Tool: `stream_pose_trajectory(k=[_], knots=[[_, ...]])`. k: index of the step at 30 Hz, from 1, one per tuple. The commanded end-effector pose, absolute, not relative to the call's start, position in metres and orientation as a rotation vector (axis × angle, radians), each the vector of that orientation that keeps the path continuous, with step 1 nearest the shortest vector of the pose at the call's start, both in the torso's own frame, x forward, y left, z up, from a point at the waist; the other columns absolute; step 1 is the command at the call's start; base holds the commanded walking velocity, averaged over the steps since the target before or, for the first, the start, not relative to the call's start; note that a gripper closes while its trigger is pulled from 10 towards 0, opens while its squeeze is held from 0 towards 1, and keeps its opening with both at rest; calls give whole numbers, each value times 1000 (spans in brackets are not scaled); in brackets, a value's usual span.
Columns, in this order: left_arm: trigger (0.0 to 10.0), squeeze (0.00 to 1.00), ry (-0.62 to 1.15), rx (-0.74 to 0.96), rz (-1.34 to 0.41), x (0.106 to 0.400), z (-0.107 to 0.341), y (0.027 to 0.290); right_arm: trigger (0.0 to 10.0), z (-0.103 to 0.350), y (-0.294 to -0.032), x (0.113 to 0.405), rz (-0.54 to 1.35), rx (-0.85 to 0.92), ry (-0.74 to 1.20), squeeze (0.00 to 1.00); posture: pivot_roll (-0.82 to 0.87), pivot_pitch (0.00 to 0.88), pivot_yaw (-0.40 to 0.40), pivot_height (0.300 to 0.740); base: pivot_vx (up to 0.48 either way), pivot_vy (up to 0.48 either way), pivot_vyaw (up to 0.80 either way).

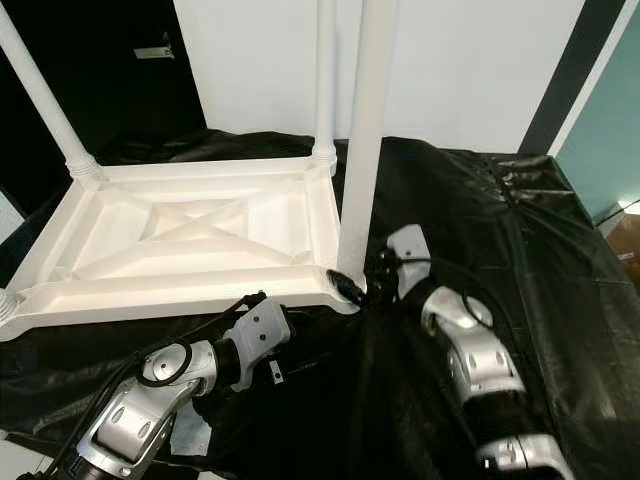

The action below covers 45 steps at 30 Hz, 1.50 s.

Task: Building children table

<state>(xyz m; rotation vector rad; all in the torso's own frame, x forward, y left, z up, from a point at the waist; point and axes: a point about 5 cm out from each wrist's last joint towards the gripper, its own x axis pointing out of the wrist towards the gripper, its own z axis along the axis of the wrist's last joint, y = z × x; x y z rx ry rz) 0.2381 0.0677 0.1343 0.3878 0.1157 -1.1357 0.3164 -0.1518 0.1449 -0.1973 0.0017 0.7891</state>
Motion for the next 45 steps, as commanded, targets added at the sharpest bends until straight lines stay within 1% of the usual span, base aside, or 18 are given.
stream_pose_trajectory(k=[1, 7, 8, 9, 10, 19, 20, 21, 22, 26, 27, 30, 32, 33, 35, 36, 39, 45], knots=[[10000, 0, 113, 383, -1107, 242, 136, 70, 10000, 140, -150, 318, 840, -202, 25, 0, -11, 0, -23, 740, 0, 0, 0], [10000, 0, 112, 384, -1107, 243, 136, 70, 10000, 138, -149, 330, 947, -302, 67, 0, -6, 0, -25, 740, 0, 0, 0], [10000, 0, 112, 384, -1107, 243, 136, 69, 1529, 138, -150, 332, 952, -312, 76, 0, -2, 0, -27, 740, 0, 0, 0], [10000, 0, 112, 384, -1107, 243, 136, 69, 1529, 138, -150, 332, 952, -312, 76, 0, -2, 0, -27, 740, 0, 0, 0], [10000, 0, 111, 383, -1106, 243, 136, 69, 0, 138, -151, 333, 964, -317, 82, 0, 0, 0, -29, 740, 0, 0, 0], [10000, 0, 110, 375, -1094, 243, 137, 68, 0, 134, -160, 335, 975, -295, 122, 0, 11, 0, -41, 740, 0, 0, 0], [10000, 0, 110, 374, -1094, 243, 137, 68, 4941, 132, -160, 333, 961, -280, 124, 0, 9, 0, -44, 740, 0, 0, 0], [10000, 0, 110, 374, -1094, 243, 137, 68, 4941, 132, -160, 333, 961, -280, 124, 0, 9, 0, -44, 740, 0, 0, 0], [10000, 0, 110, 373, -1094, 242, 136, 68, 10000, 130, -160, 333, 955, -259, 126, 0, 7, 0, -44, 740, 0, 0, 0], [10000, 0, 111, 371, -1095, 242, 136, 67, 10000, 126, -159, 332, 926, -246, 129, 0, 2, 0, -46, 740, 0, 0, 0], [10000, 0, 114, 369, -1100, 241, 135, 67, 10000, 121, -160, 331, 852, -262, 141, 0, -3, 0, -45, 740, 0, 0, 0], [10000, 0, 115, 368, -1103, 240, 135, 67, 10000, 118, -160, 330, 803, -266, 148, 0, -8, 0, -46, 740, 0, 0, 0], [10000, 0, 118, 363, -1113, 238, 134, 66, 10000, 112, -158, 327, 704, -253, 156, 0, -12, 0, -47, 740, 0, 0, 0], [10000, 0, 118, 363, -1113, 238, 134, 66, 10000, 112, -158, 327, 704, -253, 156, 0, -12, 0, -47, 740, 0, 0, 0], [10000, 0, 119, 361, -1119, 238, 133, 65, 10000, 106, -154, 322, 577, -206, 177, 0, -19, 0, -45, 740, 0, 0, 0], [10000, 0, 119, 361, -1119, 238, 133, 65, 10000, 106, -154, 322, 577, -206, 177, 0, -19, 0, -45, 740, 0, 0, 0], [10000, 0, 121, 360, -1132, 236, 132, 64, 10000, 103, -144, 314, 426, -166, 174, 0, -27, 0, -39, 740, 0, 0, 0], [10000, 0, 125, 363, -1146, 235, 132, 65, 10000, 100, -132, 308, 312, -157, 160, 0, -31, 0, -32, 740, 0, 0, 0]])
